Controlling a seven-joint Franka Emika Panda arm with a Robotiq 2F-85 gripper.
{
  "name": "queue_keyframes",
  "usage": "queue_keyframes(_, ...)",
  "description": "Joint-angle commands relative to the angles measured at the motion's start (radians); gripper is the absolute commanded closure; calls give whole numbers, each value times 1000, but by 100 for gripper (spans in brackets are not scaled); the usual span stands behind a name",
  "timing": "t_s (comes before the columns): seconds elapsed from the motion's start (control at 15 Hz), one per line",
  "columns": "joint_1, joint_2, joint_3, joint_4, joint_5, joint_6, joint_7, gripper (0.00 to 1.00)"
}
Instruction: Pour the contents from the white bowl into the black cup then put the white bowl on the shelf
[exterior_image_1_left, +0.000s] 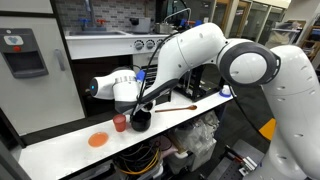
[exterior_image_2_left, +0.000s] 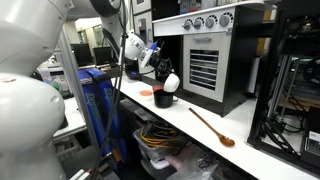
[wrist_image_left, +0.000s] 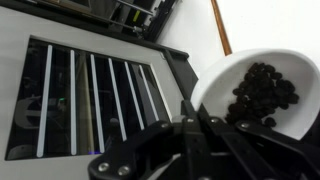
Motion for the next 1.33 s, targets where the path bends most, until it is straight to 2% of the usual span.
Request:
queue_keyframes(0.0, 5, 31, 13, 26, -60, -24, -13, 99)
queue_keyframes(0.53, 23, 67, 23, 29, -193, -20, 20, 99)
queue_keyframes(1.27, 46, 86, 46, 14, -295, -31, 22, 99)
